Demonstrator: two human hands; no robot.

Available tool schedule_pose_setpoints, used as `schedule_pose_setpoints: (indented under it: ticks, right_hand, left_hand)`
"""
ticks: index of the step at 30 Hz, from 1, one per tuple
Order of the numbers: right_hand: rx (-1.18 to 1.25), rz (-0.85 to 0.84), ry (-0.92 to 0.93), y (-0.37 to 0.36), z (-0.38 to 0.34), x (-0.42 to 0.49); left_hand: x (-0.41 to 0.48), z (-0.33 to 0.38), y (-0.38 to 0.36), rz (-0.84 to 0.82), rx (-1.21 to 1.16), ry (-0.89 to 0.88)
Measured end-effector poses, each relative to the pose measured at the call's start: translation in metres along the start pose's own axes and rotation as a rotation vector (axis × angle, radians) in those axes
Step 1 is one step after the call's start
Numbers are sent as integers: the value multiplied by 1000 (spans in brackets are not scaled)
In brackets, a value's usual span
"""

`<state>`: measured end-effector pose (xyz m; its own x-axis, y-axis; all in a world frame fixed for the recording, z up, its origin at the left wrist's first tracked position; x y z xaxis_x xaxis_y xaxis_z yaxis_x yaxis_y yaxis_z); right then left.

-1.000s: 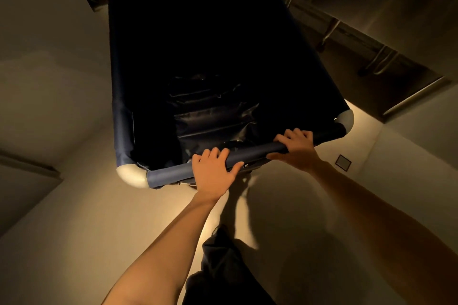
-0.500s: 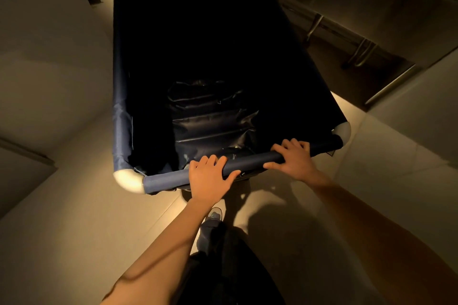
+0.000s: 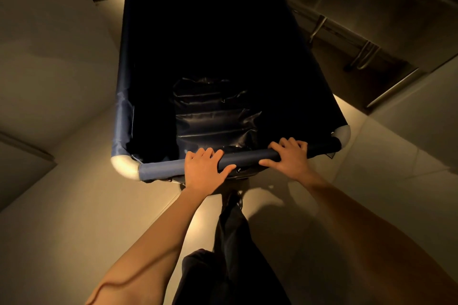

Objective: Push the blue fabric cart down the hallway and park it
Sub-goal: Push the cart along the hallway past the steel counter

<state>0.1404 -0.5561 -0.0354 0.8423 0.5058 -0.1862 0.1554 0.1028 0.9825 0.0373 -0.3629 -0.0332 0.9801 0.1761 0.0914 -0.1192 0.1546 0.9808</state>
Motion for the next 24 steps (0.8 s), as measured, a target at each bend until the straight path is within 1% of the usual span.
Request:
schedule_pose_setpoints:
  ticks: [6, 15, 17, 19, 21, 24]
  right_hand:
    - [-2, 42, 32, 9, 0, 38]
    - [54, 77, 57, 24, 4, 129]
    - [42, 138, 70, 34, 2, 149]
    - [-49, 297, 109, 51, -3, 164]
    - [-77, 386, 118, 64, -5, 180]
    - [-52, 335, 114, 66, -4, 214]
  left_hand:
    - [36, -10, 1, 49, 39, -11]
    - [114, -40, -2, 48, 41, 6]
    - [134, -47, -2, 62, 40, 7]
    - [153, -55, -1, 74, 23, 11]
    - [172, -64, -1, 82, 11, 21]
    - [200, -77, 0, 85, 8, 44]
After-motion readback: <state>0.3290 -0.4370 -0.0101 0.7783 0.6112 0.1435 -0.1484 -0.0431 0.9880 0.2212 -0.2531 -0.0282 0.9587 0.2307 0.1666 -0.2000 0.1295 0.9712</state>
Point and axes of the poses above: each hand's wrist, its own x-axis towards the middle knuckle, its own y-axis out of the back of the hand, z = x × y, the point moved 10 cm from there along x, towards the middle knuckle, and after that the axes turned 3 degrees about -x, right-handed, at the moved point
